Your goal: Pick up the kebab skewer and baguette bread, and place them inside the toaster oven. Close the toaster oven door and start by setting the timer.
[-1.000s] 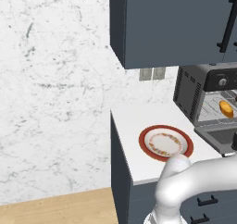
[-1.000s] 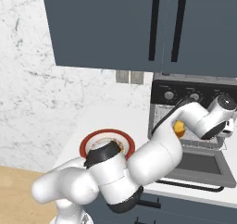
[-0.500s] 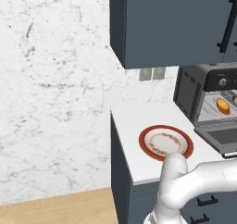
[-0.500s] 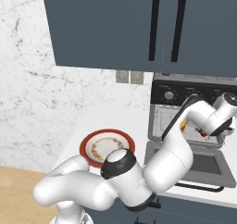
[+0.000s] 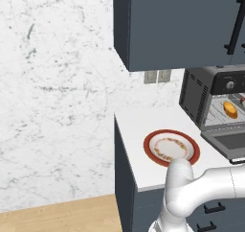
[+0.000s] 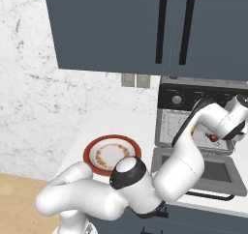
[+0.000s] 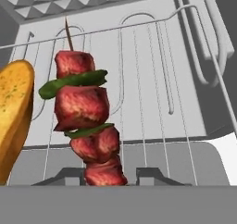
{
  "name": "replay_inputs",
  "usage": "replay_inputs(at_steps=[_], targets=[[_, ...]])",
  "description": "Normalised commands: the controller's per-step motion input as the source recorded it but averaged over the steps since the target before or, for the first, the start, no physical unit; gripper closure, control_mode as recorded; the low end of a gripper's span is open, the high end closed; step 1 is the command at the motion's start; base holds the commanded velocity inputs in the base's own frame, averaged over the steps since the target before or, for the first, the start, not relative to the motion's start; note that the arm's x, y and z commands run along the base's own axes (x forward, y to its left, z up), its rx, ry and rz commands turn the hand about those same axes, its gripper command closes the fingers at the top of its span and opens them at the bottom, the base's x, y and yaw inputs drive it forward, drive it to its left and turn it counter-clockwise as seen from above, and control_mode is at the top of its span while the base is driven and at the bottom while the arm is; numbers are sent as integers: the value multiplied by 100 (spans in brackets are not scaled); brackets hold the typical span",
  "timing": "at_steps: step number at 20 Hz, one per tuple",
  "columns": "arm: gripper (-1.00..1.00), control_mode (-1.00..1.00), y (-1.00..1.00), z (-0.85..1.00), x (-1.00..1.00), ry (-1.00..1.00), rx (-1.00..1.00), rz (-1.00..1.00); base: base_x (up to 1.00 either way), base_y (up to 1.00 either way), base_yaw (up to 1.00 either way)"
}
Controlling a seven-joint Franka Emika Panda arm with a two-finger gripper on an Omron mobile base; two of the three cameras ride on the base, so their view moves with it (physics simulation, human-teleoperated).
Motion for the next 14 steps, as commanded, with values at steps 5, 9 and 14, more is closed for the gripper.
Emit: replay_inputs(at_steps=[5, 9, 14], targets=[[-100, -100, 0, -9, -24, -3, 0, 0, 0, 0, 0], [-100, -100, 4, 0, -8, -5, 0, -2, 0, 0, 0], [-100, -100, 8, 11, 0, -9, 0, -2, 0, 0, 0]])
